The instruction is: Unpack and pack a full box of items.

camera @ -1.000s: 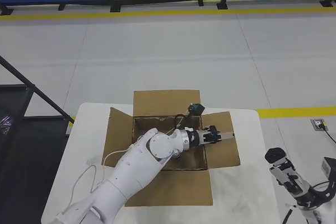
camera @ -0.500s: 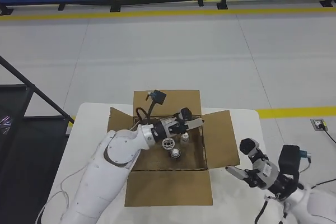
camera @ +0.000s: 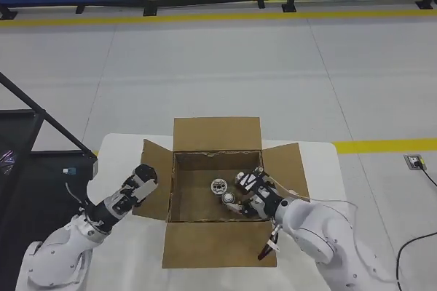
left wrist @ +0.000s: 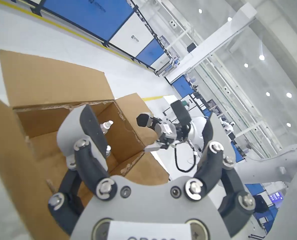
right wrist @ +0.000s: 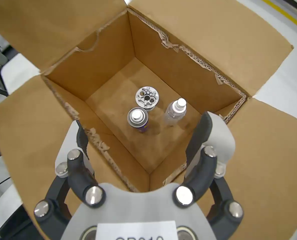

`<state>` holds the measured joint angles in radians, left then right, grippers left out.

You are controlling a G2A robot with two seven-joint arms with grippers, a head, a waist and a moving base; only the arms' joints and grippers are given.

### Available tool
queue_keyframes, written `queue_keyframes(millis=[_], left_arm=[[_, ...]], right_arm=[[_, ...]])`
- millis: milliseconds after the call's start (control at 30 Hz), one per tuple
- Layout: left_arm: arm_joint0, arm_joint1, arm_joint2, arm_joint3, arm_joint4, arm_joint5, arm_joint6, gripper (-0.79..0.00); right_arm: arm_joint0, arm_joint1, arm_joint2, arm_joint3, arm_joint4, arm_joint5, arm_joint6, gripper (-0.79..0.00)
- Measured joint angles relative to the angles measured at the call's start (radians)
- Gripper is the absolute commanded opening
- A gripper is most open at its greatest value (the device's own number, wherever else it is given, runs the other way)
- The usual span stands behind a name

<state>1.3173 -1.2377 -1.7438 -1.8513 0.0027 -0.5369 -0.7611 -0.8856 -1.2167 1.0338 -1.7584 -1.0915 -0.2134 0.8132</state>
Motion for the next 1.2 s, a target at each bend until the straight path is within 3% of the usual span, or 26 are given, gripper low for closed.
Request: queue_keyframes(millis=[200, 400, 867, 900, 967, 1000, 1033, 1167, 1200], left_arm=[[0.093, 0.009, -0.031, -0.001, -0.029, -0.074, -0.005, 0.000], [0.117, 0.018, -0.053, -0.006, -0.067, -0.112, 0.004, 0.000], [0.135, 0.038, -0.068, 0.001, -0.104, -0.132, 0.008, 0.000], [0.135, 0.040, -0.067, 0.002, -0.105, -0.132, 0.009, 0.000], [0.135, 0.042, -0.065, 0.004, -0.107, -0.132, 0.011, 0.000], [0.135, 0.043, -0.064, 0.006, -0.108, -0.133, 0.013, 0.000], [0.135, 0.044, -0.063, 0.007, -0.109, -0.133, 0.014, 0.000], [0.137, 0.048, -0.061, 0.010, -0.111, -0.135, 0.022, 0.000], [0.137, 0.050, -0.061, 0.010, -0.111, -0.136, 0.025, 0.000]], right_arm=[[0.171, -0.045, -0.105, 0.225, 0.059, 0.050, -0.023, 0.000], [0.260, -0.074, -0.159, 0.372, 0.051, 0.094, -0.005, 0.000], [0.328, -0.113, -0.205, 0.542, 0.092, 0.081, 0.006, 0.000], [0.333, -0.117, -0.210, 0.553, 0.092, 0.080, 0.008, -0.037], [0.341, -0.122, -0.219, 0.568, 0.087, 0.081, 0.015, -0.222], [0.347, -0.126, -0.226, 0.576, 0.083, 0.082, 0.021, -0.259], [0.351, -0.129, -0.231, 0.582, 0.081, 0.084, 0.023, -0.406], [0.365, -0.139, -0.243, 0.604, 0.076, 0.091, 0.025, -0.483], [0.368, -0.142, -0.246, 0.609, 0.075, 0.093, 0.025, -0.539]])
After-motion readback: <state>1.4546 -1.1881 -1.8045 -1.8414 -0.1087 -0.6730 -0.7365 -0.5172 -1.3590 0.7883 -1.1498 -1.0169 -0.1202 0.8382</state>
